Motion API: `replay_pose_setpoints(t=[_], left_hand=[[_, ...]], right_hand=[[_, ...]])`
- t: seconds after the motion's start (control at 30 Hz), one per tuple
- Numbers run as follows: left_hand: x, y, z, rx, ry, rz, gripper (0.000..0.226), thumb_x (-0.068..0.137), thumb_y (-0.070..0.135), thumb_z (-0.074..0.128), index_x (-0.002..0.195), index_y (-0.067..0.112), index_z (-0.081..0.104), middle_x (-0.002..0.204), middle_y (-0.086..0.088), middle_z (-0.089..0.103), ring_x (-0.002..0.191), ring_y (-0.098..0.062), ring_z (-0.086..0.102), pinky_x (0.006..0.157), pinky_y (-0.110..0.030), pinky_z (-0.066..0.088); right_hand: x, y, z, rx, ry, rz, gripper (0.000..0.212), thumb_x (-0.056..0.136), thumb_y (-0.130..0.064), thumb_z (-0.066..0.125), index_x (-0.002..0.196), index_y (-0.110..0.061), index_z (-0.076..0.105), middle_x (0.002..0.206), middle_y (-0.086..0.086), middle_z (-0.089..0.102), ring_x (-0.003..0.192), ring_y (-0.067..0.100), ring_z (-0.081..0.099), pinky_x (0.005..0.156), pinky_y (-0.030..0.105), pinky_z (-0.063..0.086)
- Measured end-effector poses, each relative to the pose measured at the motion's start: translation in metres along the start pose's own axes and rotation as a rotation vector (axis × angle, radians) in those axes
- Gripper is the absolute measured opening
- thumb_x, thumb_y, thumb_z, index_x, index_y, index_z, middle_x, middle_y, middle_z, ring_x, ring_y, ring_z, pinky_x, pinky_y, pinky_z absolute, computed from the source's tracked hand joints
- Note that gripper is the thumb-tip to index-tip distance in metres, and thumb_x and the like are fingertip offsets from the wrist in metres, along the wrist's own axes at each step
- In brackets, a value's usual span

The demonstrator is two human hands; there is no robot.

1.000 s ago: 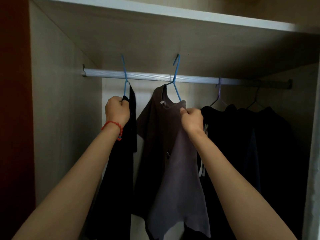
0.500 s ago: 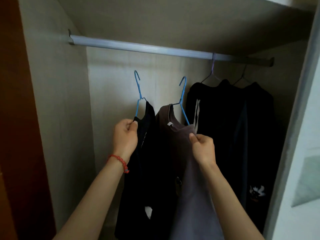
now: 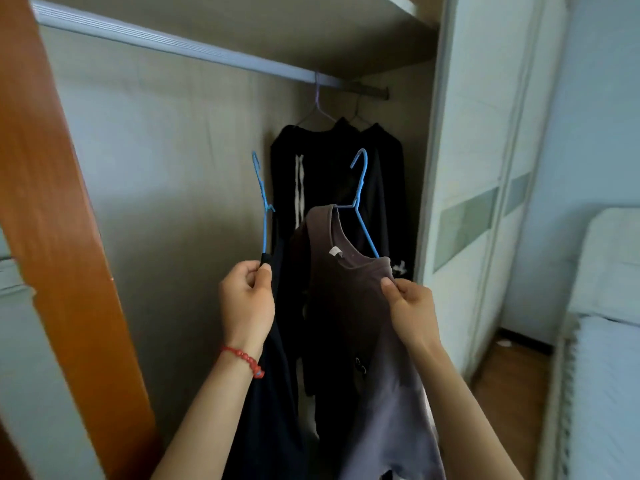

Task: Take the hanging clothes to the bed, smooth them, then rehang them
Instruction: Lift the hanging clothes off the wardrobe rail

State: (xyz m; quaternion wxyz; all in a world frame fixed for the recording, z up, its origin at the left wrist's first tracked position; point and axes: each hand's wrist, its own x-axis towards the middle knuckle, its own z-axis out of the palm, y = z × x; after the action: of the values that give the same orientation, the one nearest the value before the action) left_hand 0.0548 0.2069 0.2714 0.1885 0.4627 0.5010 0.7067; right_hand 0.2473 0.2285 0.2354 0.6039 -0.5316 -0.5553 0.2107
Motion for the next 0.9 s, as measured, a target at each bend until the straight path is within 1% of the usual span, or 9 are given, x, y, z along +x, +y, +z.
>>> replay_pose_setpoints(t=[0.1, 0.23, 0.33, 0.43, 0.5, 0.57, 0.67, 0.8, 0.9], left_hand=[[-0.026, 0.007, -0.001, -0.003, -0.11, -0.02, 0.01, 0.091, 0.012, 0.05, 0.085, 0.01, 0.058, 0.062, 0.004, 0.052, 0.054, -0.007, 0.045, 0.042, -0.002, 0.036], [-0.056, 0.019, 0.0, -0.021, -0.273, 0.008, 0.027, 0.09, 0.01, 0.051, 0.067, 0.023, 0.053, 0.059, 0.003, 0.051, 0.053, -0.007, 0.043, 0.044, -0.003, 0.037], [-0.074, 0.019, 0.003, -0.045, -0.368, -0.003, 0.028, 0.09, 0.012, 0.052, 0.066, 0.027, 0.053, 0.06, 0.002, 0.053, 0.051, -0.004, 0.048, 0.044, -0.004, 0.038], [-0.099, 0.02, 0.011, -0.072, -0.474, -0.019, 0.028, 0.09, 0.013, 0.052, 0.068, 0.029, 0.054, 0.059, 0.001, 0.052, 0.047, 0.006, 0.049, 0.044, -0.005, 0.038], [-0.117, 0.023, 0.019, -0.103, -0.531, -0.014, 0.028, 0.09, 0.011, 0.051, 0.068, 0.028, 0.054, 0.058, 0.0, 0.051, 0.047, 0.005, 0.048, 0.044, -0.005, 0.037], [-0.135, 0.027, 0.03, -0.131, -0.579, 0.0, 0.028, 0.09, 0.01, 0.051, 0.068, 0.027, 0.053, 0.057, -0.001, 0.05, 0.047, 0.002, 0.047, 0.044, -0.006, 0.037], [-0.165, 0.037, 0.049, -0.19, -0.662, 0.007, 0.028, 0.09, 0.008, 0.052, 0.069, 0.027, 0.053, 0.054, 0.001, 0.049, 0.045, 0.001, 0.047, 0.042, -0.006, 0.036], [-0.216, 0.053, 0.078, -0.285, -0.837, -0.01, 0.024, 0.089, 0.009, 0.053, 0.071, 0.024, 0.056, 0.044, 0.01, 0.048, 0.04, -0.001, 0.042, 0.041, -0.006, 0.033], [-0.258, 0.062, 0.1, -0.325, -0.954, -0.023, 0.022, 0.09, 0.011, 0.052, 0.072, 0.023, 0.056, 0.043, 0.01, 0.047, 0.04, -0.001, 0.042, 0.041, -0.007, 0.033]], right_hand=[[-0.028, 0.0, -0.037, -0.068, 0.076, 0.012, 0.048, 0.091, -0.016, 0.053, 0.05, -0.017, 0.029, 0.037, -0.009, 0.027, 0.036, 0.005, 0.026, 0.039, 0.018, 0.02], [-0.06, 0.0, -0.089, -0.127, 0.145, 0.021, 0.046, 0.091, -0.016, 0.054, 0.051, -0.014, 0.033, 0.041, -0.01, 0.027, 0.038, 0.005, 0.025, 0.04, 0.017, 0.018], [-0.086, 0.002, -0.129, -0.185, 0.204, 0.027, 0.042, 0.091, -0.016, 0.054, 0.052, -0.011, 0.037, 0.038, -0.007, 0.028, 0.041, 0.005, 0.025, 0.042, 0.018, 0.017], [-0.115, 0.005, -0.167, -0.218, 0.265, 0.056, 0.041, 0.091, -0.015, 0.054, 0.055, -0.001, 0.041, 0.045, -0.008, 0.029, 0.047, 0.005, 0.027, 0.046, 0.022, 0.02], [-0.133, 0.006, -0.191, -0.24, 0.316, 0.077, 0.043, 0.091, -0.015, 0.054, 0.059, 0.011, 0.043, 0.052, 0.0, 0.032, 0.05, 0.006, 0.03, 0.047, 0.022, 0.022], [-0.151, 0.006, -0.215, -0.26, 0.378, 0.091, 0.043, 0.091, -0.014, 0.054, 0.062, 0.016, 0.043, 0.055, 0.003, 0.031, 0.051, 0.007, 0.03, 0.046, 0.019, 0.022], [-0.177, 0.005, -0.248, -0.28, 0.469, 0.135, 0.042, 0.091, -0.013, 0.054, 0.061, 0.014, 0.042, 0.054, 0.002, 0.03, 0.051, 0.006, 0.029, 0.044, 0.017, 0.021], [-0.214, 0.004, -0.286, -0.323, 0.587, 0.213, 0.04, 0.091, -0.015, 0.054, 0.056, -0.001, 0.041, 0.048, -0.006, 0.029, 0.046, 0.005, 0.028, 0.042, 0.016, 0.021], [-0.243, 0.005, -0.315, -0.351, 0.676, 0.28, 0.041, 0.091, -0.017, 0.054, 0.062, 0.011, 0.045, 0.057, 0.008, 0.035, 0.051, 0.007, 0.031, 0.05, 0.023, 0.026]])
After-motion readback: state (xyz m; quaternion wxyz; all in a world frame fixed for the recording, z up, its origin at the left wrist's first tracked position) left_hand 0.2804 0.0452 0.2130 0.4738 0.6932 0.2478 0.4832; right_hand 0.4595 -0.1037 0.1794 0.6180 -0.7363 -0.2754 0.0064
